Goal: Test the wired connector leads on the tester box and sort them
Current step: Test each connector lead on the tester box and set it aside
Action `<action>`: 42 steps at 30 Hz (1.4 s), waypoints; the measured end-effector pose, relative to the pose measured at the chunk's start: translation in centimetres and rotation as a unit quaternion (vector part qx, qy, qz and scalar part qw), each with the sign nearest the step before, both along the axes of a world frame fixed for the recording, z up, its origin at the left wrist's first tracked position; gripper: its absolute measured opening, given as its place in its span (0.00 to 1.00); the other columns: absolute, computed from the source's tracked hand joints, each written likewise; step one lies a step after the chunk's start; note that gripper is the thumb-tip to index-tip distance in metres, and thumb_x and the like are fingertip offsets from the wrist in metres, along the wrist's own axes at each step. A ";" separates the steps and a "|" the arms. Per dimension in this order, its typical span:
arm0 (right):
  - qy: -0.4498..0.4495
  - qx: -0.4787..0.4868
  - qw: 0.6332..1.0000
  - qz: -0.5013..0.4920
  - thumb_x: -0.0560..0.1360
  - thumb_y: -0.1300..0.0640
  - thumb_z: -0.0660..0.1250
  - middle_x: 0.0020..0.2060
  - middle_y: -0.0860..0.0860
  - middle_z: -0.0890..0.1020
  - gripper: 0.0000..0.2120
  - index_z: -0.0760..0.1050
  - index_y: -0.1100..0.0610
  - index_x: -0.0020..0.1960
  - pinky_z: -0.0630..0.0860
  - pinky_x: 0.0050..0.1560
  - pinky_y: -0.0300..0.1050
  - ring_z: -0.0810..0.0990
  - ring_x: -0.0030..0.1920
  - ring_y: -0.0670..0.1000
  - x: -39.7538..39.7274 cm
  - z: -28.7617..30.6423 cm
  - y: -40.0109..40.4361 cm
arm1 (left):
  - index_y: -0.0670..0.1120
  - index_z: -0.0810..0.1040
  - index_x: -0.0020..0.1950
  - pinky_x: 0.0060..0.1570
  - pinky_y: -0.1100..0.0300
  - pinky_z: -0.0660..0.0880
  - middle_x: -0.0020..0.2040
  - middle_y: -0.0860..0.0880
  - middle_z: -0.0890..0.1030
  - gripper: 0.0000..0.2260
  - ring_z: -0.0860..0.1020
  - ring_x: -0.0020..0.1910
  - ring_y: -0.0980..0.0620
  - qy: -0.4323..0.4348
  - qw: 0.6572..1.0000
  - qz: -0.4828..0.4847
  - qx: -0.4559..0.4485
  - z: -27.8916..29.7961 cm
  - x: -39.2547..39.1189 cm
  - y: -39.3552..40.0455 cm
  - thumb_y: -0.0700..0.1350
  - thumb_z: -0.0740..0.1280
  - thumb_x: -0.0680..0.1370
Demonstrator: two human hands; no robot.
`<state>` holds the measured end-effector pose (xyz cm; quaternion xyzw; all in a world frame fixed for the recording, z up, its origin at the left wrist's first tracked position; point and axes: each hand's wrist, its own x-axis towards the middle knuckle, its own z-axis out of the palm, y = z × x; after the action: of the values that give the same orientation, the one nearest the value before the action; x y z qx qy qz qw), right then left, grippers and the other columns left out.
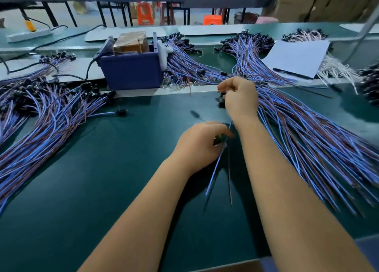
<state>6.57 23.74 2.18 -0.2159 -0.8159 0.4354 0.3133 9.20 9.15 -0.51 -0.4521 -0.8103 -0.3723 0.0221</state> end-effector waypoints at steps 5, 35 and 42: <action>-0.091 0.120 0.988 -0.041 0.70 0.71 0.57 0.45 0.49 0.83 0.21 0.80 0.49 0.44 0.75 0.58 0.52 0.80 0.52 0.55 1.8 1.5 4.5 | 0.51 0.83 0.57 0.53 0.54 0.74 0.53 0.52 0.83 0.16 0.77 0.53 0.50 0.025 0.998 -0.052 -0.029 -0.5 0.8 1.1 0.35 0.66 0.75; -0.044 -0.046 0.960 0.271 0.76 0.65 0.60 0.45 0.46 0.81 0.12 0.81 0.55 0.50 0.72 0.49 0.37 0.79 0.50 0.48 -3.2 -4.0 -13.1 | 0.48 0.75 0.67 0.58 0.50 0.68 0.65 0.40 0.71 0.20 0.70 0.63 0.38 -0.056 0.861 0.502 -0.064 -0.7 -8.8 -10.1 0.37 0.60 0.77; -0.008 -0.166 0.965 0.204 0.80 0.64 0.55 0.39 0.51 0.82 0.12 0.75 0.53 0.46 0.76 0.47 0.44 0.80 0.43 0.52 -3.0 -3.5 -13.1 | 0.45 0.83 0.50 0.42 0.64 0.72 0.46 0.47 0.80 0.15 0.74 0.38 0.56 -0.188 0.828 0.350 0.395 1.0 -7.4 -8.8 0.33 0.58 0.76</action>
<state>3.58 10.65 -1.29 -0.0970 -0.7617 0.6175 0.1706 1.76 0.34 0.47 -0.0121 -0.6868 -0.7055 0.1746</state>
